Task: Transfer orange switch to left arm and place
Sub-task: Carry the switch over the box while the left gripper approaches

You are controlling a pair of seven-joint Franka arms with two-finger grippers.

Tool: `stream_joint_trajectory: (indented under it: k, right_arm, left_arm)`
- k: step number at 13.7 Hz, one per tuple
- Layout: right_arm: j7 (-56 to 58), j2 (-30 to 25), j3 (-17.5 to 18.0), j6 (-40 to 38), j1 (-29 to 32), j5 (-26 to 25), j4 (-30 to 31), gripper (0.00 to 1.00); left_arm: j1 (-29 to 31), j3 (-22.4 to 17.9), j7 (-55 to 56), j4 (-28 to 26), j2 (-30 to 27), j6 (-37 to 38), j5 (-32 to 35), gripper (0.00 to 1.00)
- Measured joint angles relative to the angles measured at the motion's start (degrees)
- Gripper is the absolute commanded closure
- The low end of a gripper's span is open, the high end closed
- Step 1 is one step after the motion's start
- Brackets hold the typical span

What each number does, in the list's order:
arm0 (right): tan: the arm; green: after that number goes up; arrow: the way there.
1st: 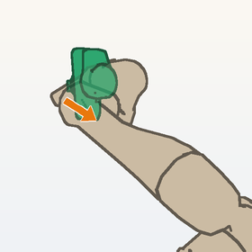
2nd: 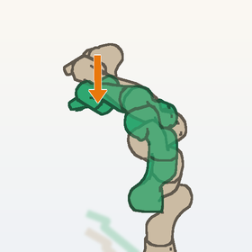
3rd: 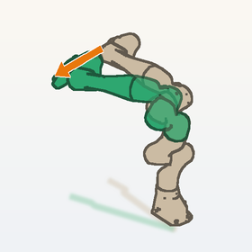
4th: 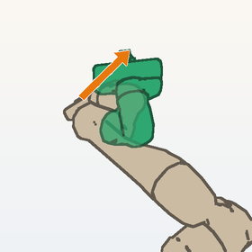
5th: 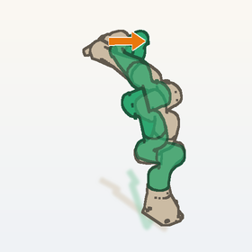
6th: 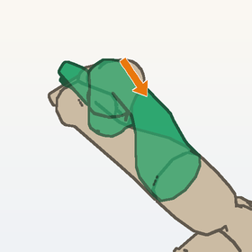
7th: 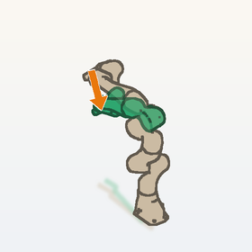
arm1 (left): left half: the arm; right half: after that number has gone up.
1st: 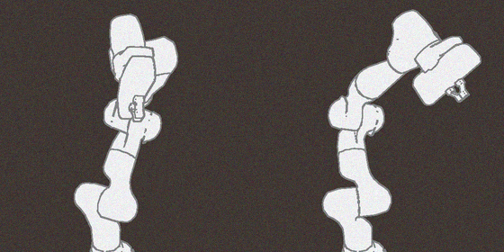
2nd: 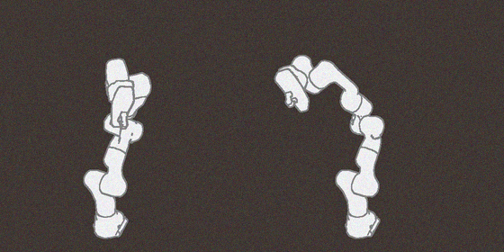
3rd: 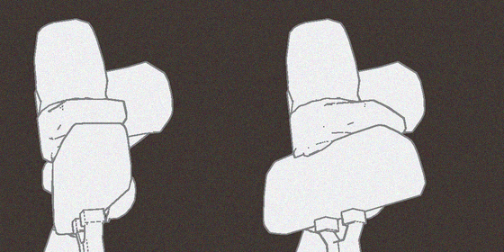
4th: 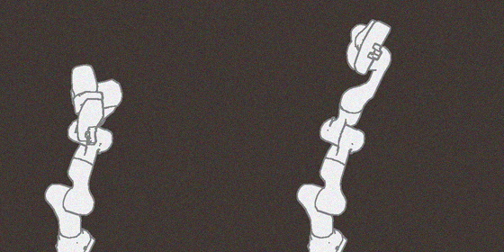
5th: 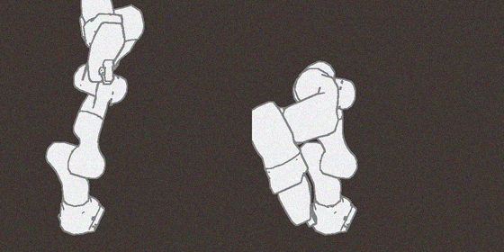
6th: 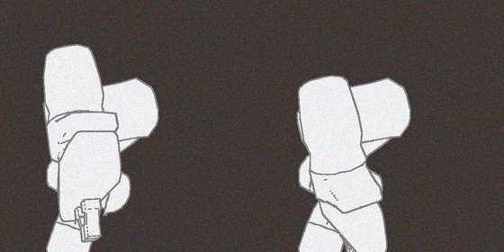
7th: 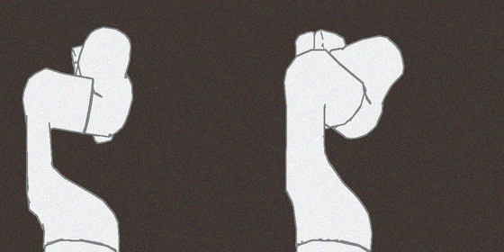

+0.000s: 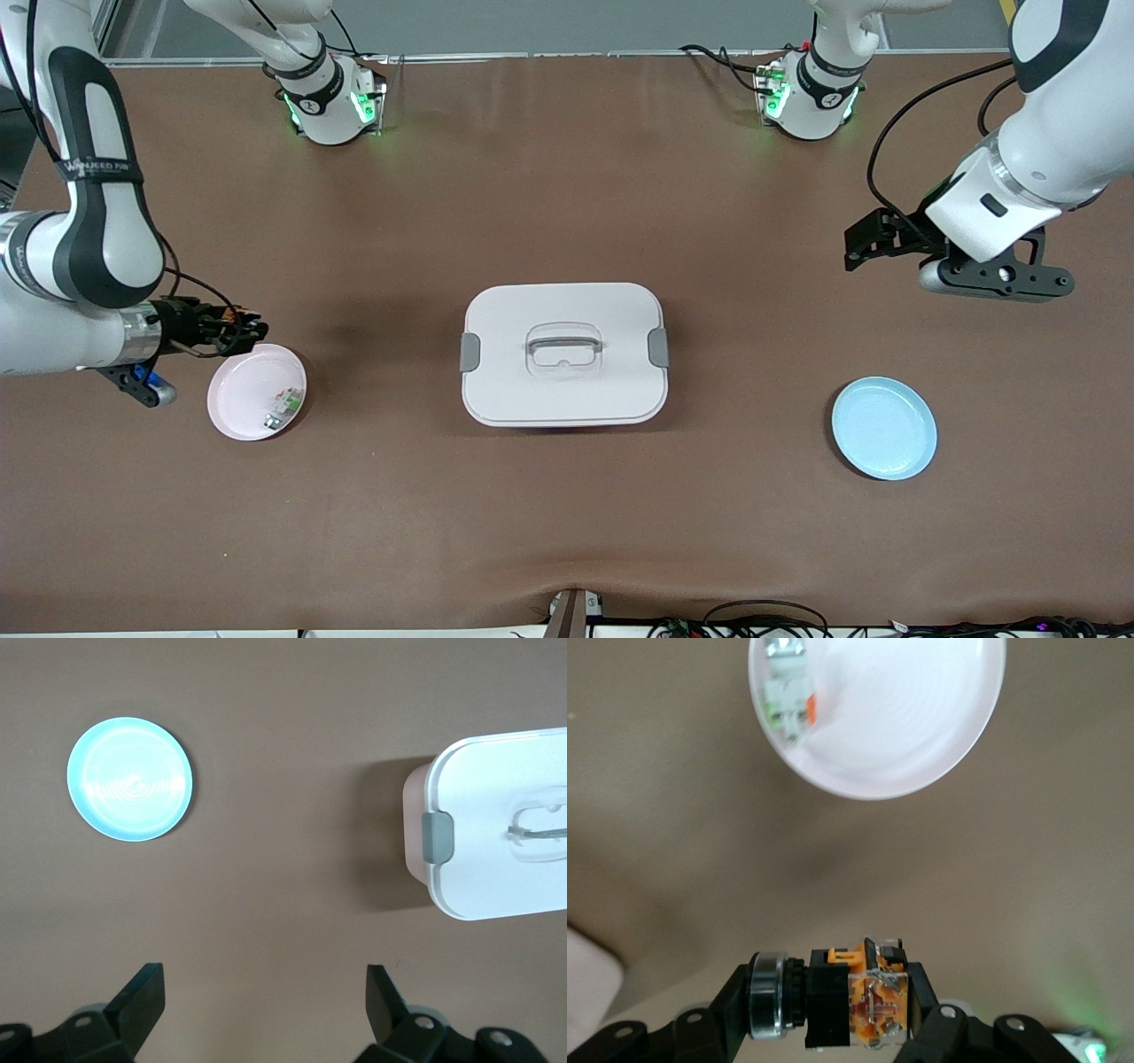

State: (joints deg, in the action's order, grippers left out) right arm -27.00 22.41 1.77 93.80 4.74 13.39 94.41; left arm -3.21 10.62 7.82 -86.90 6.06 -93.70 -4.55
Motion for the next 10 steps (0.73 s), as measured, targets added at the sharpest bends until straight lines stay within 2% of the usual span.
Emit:
stream_joint_trajectory:
  k: [4,7,10]
  right_arm:
    - [-11.35,-1.13,0.10,-5.52,-4.32,7.78,-3.88,0.74]
    - [-16.74,-1.30,0.15,-6.23,-6.95,13.01,-5.49,0.74]
    - [-21.39,-1.30,0.16,-5.78,-9.49,19.29,-5.60,0.74]
  left_arm:
    - [0.01,0.03,-3.66,0.04,0.01,-0.01,-1.78,0.00]
    - [-0.03,0.17,-4.81,0.35,0.02,-0.04,-10.60,0.00]
    - [-0.17,2.95,-5.68,1.53,-0.01,-0.55,-13.63,0.00]
